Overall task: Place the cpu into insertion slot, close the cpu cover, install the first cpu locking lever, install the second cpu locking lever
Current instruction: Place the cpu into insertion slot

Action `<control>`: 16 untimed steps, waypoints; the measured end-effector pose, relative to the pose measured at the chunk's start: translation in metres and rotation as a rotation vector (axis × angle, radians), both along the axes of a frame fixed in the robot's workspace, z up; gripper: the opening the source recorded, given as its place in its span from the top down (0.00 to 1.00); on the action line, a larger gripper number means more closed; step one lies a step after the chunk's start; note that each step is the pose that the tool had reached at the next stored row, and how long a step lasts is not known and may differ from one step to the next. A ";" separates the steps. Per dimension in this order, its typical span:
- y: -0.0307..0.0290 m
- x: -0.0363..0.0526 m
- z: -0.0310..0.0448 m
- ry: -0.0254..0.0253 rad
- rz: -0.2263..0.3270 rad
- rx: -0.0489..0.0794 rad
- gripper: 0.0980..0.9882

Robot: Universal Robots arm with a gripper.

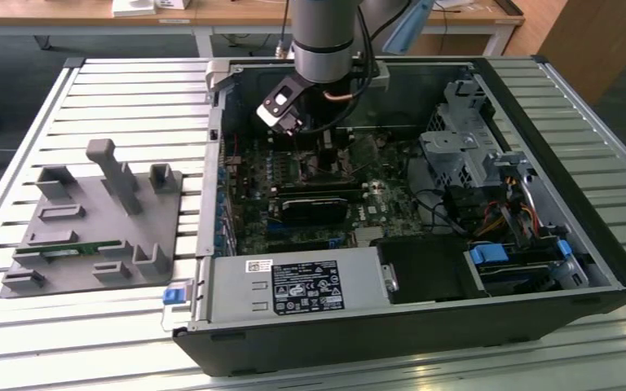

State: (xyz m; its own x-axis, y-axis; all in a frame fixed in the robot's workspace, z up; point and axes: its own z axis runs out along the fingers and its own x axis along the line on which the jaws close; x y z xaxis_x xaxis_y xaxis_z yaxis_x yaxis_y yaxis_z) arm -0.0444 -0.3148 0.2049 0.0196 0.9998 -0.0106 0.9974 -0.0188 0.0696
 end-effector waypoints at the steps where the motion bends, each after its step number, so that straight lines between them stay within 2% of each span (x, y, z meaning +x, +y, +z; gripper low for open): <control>1: 0.0000 0.0000 0.0006 0.0000 0.000 0.000 0.59; 2: 0.0000 0.0000 0.0008 -0.0001 0.000 0.000 0.66; 3: 0.0000 0.0000 0.0010 -0.0001 0.000 0.000 0.66; 6: 0.0000 0.0000 0.0017 0.0001 0.000 0.000 0.85; 7: 0.0000 0.0000 0.0021 0.0002 0.000 0.000 0.85; 9: 0.0000 0.0000 0.0033 0.0001 0.000 0.000 0.98; 16: 0.0000 0.0002 0.0070 0.0002 0.000 0.000 0.99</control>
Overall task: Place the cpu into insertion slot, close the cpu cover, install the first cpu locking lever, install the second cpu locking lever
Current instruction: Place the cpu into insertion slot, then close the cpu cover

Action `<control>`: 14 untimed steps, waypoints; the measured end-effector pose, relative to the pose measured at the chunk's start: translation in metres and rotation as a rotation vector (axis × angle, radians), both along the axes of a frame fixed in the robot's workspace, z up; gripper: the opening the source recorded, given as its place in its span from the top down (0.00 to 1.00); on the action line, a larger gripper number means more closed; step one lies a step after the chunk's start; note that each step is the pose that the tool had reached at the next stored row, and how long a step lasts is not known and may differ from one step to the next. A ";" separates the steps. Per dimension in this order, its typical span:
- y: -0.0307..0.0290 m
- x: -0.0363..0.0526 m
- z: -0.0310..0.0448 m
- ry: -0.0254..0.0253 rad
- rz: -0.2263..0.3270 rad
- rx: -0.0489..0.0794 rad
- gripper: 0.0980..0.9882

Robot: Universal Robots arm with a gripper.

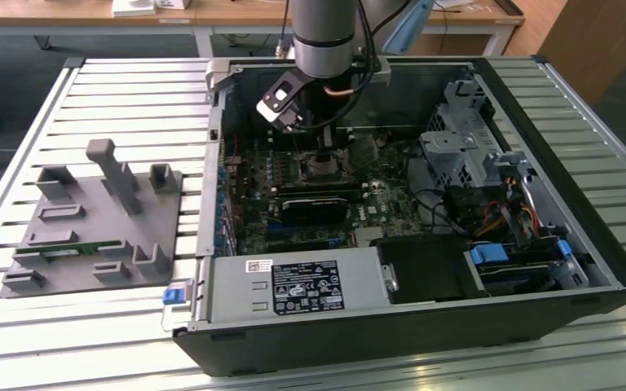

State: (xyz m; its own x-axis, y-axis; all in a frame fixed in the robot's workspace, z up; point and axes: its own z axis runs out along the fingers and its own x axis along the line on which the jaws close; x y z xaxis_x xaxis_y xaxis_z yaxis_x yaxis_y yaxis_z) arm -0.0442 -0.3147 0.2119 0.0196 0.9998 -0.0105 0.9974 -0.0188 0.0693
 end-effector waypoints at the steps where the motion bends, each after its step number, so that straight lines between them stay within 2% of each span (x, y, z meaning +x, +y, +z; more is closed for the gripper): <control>1: 0.0000 0.0000 0.0002 0.0000 0.000 0.000 0.99; 14: 0.0000 0.0000 0.0061 0.0002 0.000 0.000 0.99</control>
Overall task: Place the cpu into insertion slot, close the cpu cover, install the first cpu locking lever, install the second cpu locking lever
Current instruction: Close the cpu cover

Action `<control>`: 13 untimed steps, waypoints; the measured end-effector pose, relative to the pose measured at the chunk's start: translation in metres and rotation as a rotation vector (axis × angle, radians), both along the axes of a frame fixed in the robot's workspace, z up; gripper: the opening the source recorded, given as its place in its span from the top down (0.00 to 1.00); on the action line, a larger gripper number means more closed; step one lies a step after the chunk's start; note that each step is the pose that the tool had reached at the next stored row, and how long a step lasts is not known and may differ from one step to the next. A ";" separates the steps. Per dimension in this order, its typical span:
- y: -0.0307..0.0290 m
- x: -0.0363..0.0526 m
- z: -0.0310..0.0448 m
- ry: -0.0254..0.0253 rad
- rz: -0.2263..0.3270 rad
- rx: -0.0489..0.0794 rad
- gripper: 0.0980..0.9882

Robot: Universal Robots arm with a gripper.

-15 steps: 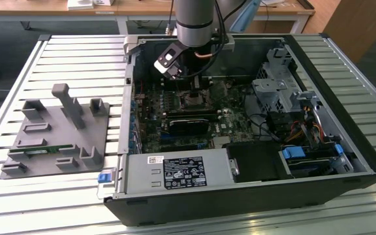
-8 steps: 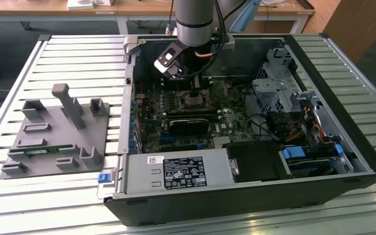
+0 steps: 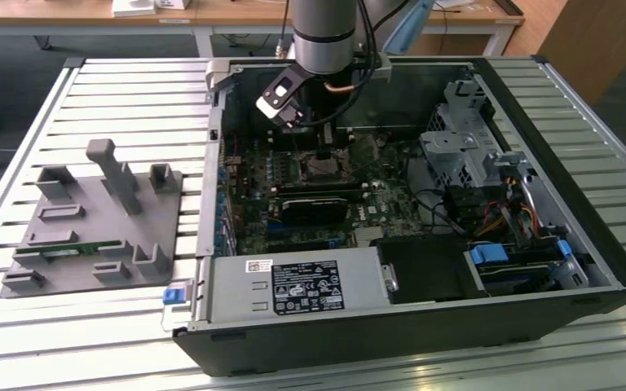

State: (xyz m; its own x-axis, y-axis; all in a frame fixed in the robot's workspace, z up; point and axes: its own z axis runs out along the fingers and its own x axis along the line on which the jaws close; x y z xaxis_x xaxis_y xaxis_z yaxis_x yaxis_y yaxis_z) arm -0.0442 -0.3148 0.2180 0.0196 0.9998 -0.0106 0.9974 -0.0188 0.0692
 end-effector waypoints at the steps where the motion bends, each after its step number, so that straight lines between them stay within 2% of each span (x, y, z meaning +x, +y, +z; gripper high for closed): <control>1: 0.0000 0.0000 0.0007 0.0000 0.000 0.000 0.99; 9: 0.0000 0.0001 0.0076 0.0003 0.000 0.000 0.99; 13: 0.0000 0.0001 0.0154 0.0004 0.000 0.000 0.99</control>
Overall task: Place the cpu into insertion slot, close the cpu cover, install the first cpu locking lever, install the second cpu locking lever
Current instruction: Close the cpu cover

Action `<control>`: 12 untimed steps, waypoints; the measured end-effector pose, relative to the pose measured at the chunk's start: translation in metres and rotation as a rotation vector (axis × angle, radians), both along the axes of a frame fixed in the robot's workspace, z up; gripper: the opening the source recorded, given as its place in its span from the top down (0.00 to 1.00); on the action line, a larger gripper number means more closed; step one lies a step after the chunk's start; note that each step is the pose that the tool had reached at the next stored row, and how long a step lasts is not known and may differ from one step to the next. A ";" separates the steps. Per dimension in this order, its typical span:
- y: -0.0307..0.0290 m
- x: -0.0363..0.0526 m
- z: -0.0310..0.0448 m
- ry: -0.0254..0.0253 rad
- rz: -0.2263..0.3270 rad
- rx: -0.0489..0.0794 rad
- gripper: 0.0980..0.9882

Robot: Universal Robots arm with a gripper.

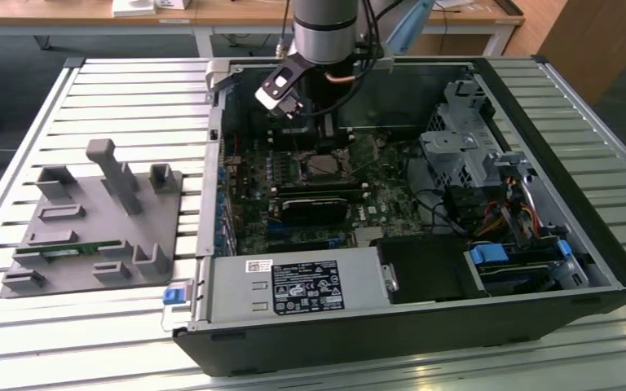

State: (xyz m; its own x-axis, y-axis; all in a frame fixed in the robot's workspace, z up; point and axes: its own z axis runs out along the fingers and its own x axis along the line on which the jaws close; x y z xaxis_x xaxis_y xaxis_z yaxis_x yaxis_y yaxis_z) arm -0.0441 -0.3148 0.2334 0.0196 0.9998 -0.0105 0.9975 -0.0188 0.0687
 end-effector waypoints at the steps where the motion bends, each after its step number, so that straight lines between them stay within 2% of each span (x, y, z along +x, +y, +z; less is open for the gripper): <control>1: 0.0000 0.0000 0.0032 0.0002 0.000 0.000 0.99; 10: 0.0000 0.0000 0.0311 0.0001 0.000 0.000 0.99; 12: -0.0001 0.0000 0.0341 0.0002 0.000 0.000 0.99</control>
State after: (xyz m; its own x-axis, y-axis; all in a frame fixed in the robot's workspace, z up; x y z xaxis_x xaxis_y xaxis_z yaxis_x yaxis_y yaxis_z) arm -0.0441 -0.3148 0.2675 0.0195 0.9998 -0.0107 0.9975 -0.0187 0.0686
